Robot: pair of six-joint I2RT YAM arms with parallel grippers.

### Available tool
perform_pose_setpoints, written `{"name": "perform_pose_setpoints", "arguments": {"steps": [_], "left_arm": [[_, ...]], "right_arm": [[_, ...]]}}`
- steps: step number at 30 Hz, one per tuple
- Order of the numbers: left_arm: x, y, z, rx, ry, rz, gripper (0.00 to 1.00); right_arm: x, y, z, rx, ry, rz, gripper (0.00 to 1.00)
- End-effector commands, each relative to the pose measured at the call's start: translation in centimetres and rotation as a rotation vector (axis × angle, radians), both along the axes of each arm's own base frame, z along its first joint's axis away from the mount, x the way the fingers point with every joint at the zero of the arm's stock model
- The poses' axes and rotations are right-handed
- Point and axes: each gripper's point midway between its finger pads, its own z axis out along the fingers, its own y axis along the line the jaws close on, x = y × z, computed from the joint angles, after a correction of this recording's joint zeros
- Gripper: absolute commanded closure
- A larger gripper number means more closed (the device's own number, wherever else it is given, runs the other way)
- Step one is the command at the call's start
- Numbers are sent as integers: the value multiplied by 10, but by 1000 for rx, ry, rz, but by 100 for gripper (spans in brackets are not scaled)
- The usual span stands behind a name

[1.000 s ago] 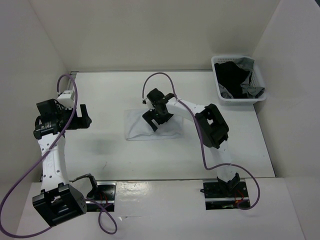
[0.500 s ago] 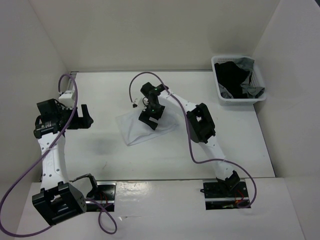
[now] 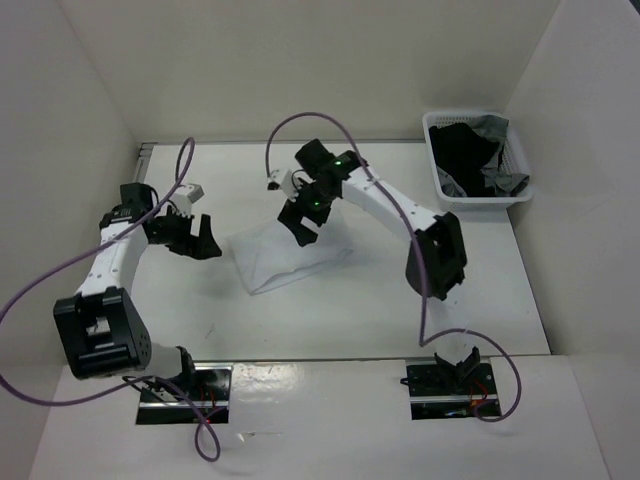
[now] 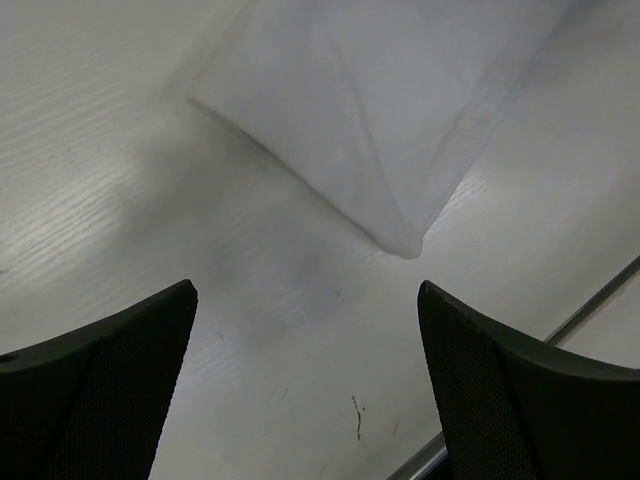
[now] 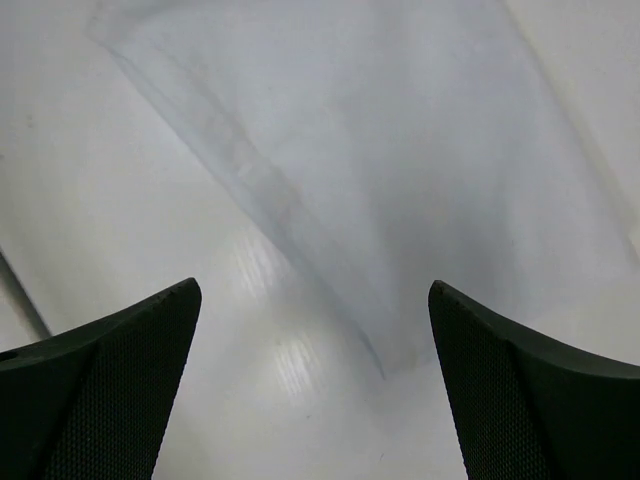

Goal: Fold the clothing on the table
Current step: Fold the skirt

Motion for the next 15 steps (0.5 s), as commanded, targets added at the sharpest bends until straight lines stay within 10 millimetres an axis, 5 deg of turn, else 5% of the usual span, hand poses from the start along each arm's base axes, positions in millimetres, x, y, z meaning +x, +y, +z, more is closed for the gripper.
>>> {"name": "perform_pose_setpoints", "arguments": {"steps": [1, 6, 8, 11, 15], "left_arm": [[18, -13, -2, -66, -28, -138, 4], [46, -13, -30, -166, 53, -175, 15], [57, -14, -47, -212, 94, -180, 29], [71, -18, -55, -254, 105, -205, 40], [84, -21, -83, -247, 144, -207, 41]], "right_arm": [[8, -29, 57, 118, -85, -79, 2], [3, -85, 55, 150, -37, -174, 2], [5, -108, 48, 148, -23, -218, 2], [-3, -125, 47, 151, -3, -241, 2], [-7, -143, 45, 144, 9, -281, 2]]}}
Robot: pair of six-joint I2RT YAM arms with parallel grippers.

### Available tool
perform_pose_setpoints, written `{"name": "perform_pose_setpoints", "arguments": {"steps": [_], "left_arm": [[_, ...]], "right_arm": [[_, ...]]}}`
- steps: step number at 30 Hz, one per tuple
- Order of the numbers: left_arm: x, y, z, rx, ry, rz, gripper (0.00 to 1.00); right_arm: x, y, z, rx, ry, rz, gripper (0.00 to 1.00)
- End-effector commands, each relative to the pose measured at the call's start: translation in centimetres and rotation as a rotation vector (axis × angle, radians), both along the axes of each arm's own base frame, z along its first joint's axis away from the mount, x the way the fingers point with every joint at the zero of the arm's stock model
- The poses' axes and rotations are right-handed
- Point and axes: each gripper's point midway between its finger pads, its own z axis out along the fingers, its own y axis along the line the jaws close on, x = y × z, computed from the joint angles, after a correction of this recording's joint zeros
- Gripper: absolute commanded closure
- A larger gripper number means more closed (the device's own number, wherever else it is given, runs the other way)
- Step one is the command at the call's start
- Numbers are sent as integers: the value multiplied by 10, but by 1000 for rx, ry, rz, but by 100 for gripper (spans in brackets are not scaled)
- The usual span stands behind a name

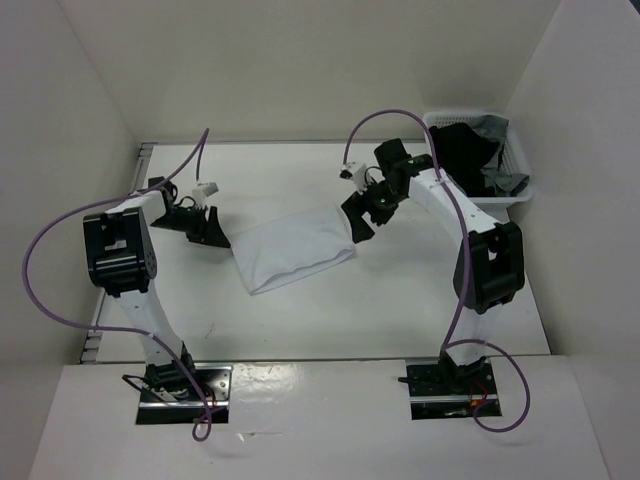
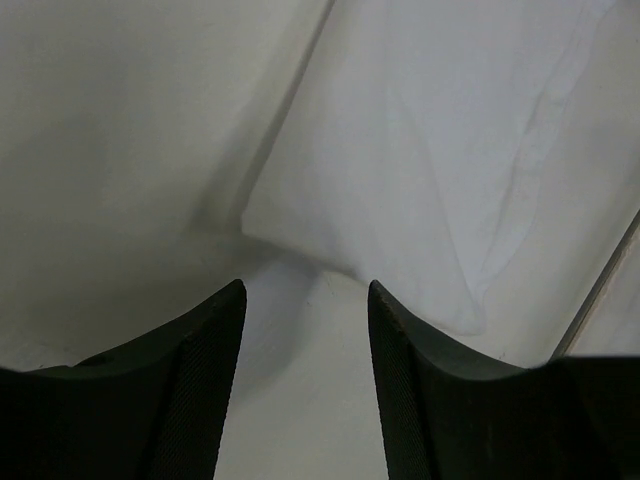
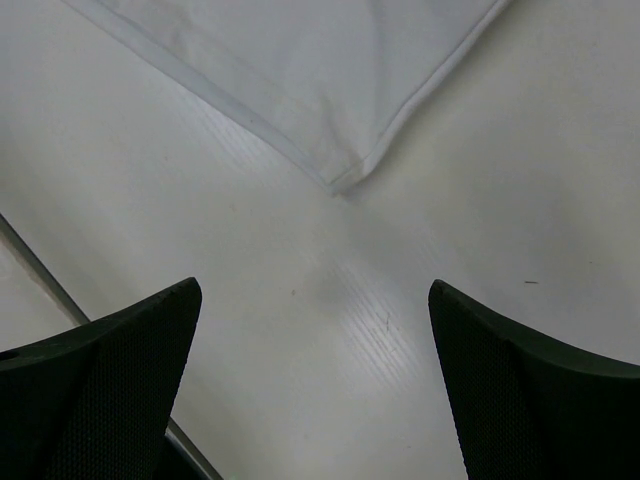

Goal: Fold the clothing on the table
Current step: Fold the skirt

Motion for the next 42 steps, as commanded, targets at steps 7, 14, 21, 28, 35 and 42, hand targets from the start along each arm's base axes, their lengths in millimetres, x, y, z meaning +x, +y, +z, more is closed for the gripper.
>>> {"name": "perform_pose_setpoints", "arguments": {"steps": [7, 14, 21, 28, 35, 42], "left_arm": [[31, -12, -9, -29, -52, -38, 40], [34, -16, -17, -12, -40, -53, 40], [24, -22, -28, 2, -4, -74, 63], [13, -34, -36, -17, 67, -61, 100], [11, -33, -37, -8, 117, 27, 100], [9, -32, -32, 2, 115, 47, 100]], "right_arm": [[-4, -5, 34, 84, -73, -3, 2], [-7, -4, 32, 90, -61, 0, 2], [-4, -3, 28, 89, -49, -7, 2], [-9, 4, 8, 123, 8, 4, 2], [8, -13, -24, 269, 164, -82, 2], [28, -17, -60, 330, 281, -105, 8]]}}
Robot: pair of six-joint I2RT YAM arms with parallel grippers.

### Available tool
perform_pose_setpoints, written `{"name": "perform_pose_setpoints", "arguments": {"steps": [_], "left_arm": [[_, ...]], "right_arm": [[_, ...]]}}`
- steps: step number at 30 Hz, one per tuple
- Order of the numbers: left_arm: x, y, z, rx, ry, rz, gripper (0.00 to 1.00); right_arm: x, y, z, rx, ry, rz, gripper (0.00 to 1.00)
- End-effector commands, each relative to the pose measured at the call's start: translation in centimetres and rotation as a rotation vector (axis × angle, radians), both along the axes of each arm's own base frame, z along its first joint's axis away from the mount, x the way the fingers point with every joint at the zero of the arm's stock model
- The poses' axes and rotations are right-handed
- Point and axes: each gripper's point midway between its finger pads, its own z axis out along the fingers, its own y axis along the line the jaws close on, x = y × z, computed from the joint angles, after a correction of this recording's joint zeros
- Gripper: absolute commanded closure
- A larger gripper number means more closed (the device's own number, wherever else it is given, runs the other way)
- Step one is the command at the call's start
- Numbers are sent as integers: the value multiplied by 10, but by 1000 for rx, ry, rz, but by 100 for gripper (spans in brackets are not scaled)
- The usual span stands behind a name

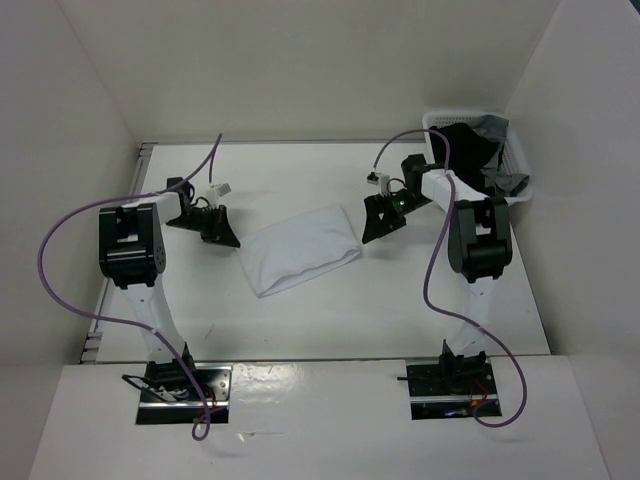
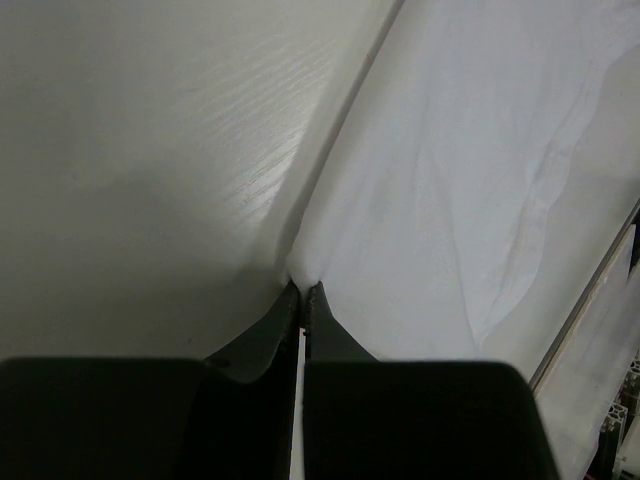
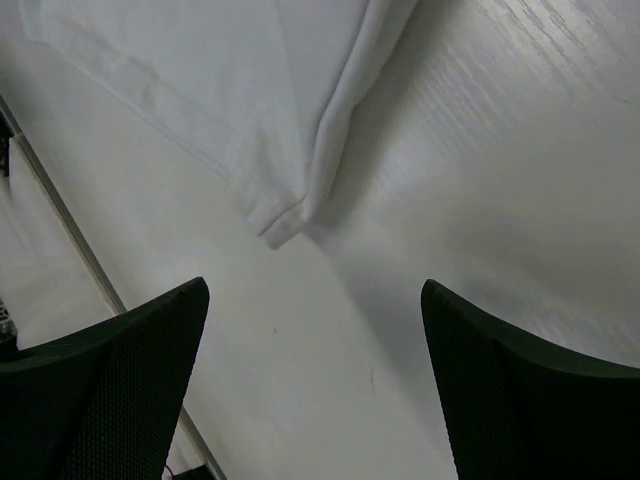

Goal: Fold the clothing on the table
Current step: Fold the skirt

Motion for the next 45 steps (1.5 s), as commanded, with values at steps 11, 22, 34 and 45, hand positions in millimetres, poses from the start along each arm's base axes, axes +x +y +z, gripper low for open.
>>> {"name": "perform_pose_setpoints", "arguments": {"steps": [11, 22, 34, 45], "left_arm": [[-15, 0, -6, 28, 35, -7, 100], [-19, -3, -6, 11, 37, -22, 100], [-24, -7, -9, -20, 55, -38, 100], [-32, -9, -11, -38, 68, -58, 100]], "right_arm": [[27, 27, -21, 158, 68, 57, 15], [21, 30, -52, 178, 156, 48, 25], [3, 49, -76, 184, 225, 91, 33], [-1, 53, -87, 180, 251, 94, 46]]}}
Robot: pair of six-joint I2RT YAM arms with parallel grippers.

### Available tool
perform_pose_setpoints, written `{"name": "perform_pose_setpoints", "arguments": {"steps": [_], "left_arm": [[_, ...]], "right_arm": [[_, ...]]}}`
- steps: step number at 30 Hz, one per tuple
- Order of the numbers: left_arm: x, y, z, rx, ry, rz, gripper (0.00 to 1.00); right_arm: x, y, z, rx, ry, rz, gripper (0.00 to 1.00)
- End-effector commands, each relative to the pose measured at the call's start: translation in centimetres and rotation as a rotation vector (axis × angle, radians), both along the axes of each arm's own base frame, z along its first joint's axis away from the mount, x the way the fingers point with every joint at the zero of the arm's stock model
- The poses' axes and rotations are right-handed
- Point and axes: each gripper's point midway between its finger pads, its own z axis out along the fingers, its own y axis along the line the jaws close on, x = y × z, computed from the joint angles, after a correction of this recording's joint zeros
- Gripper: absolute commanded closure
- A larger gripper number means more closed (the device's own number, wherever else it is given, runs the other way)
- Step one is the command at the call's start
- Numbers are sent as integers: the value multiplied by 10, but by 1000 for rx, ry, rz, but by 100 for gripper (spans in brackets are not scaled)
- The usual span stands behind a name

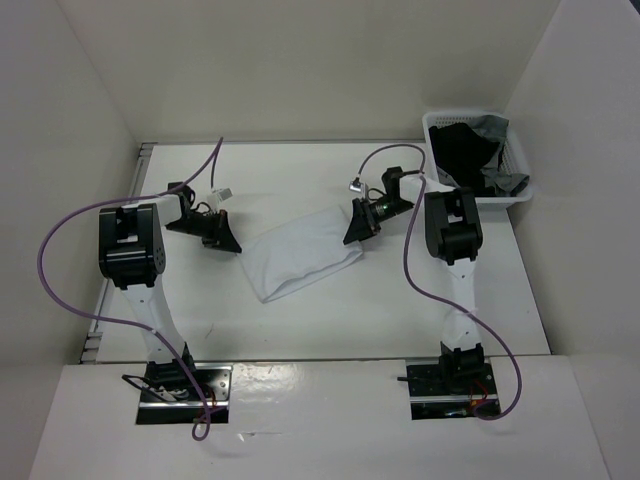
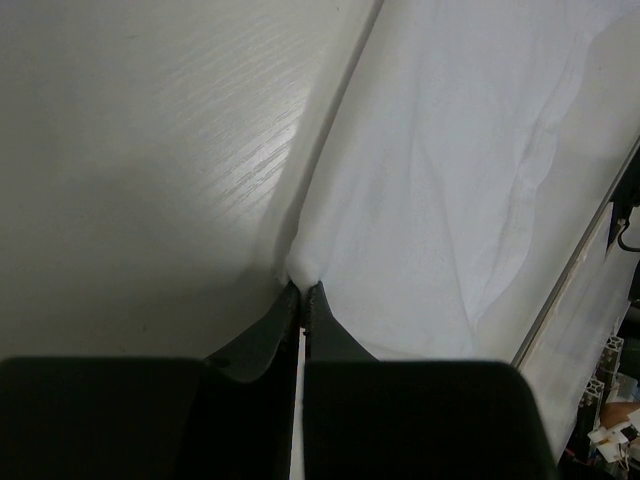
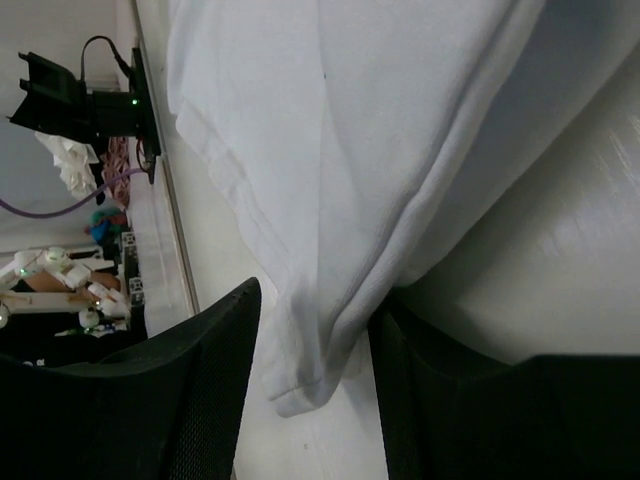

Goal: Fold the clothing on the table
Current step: Fold the skirt

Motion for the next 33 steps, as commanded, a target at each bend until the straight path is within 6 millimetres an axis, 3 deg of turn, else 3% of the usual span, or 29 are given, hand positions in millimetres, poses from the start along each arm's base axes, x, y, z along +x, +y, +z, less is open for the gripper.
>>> {"name": "perform_pose_setpoints", "arguments": {"steps": [1, 6, 10, 16, 22, 26, 33], "left_arm": [[-15, -3, -14, -2, 38, -39, 100], [-17, -4, -13, -11, 38, -45, 100], [-17, -5, -13, -20, 39, -52, 100], [-16, -6, -13, -31, 48, -52, 100], [-6, -12, -8, -27, 26, -65, 100], [2, -16, -5, -31, 36, -49, 100], [14, -31, -8, -66, 53, -47, 100]], "right_arm": [[-6, -10, -45, -136, 3, 34, 48], [-7, -10, -45, -137, 11, 29, 60], [-3, -16, -48, -159, 5, 15, 78], [5, -17, -41, -182, -33, 1, 91], [24, -24, -23, -259, -107, -36, 99], [42, -33, 5, -332, -206, -83, 100], [48, -43, 23, -479, -295, -100, 100]]}}
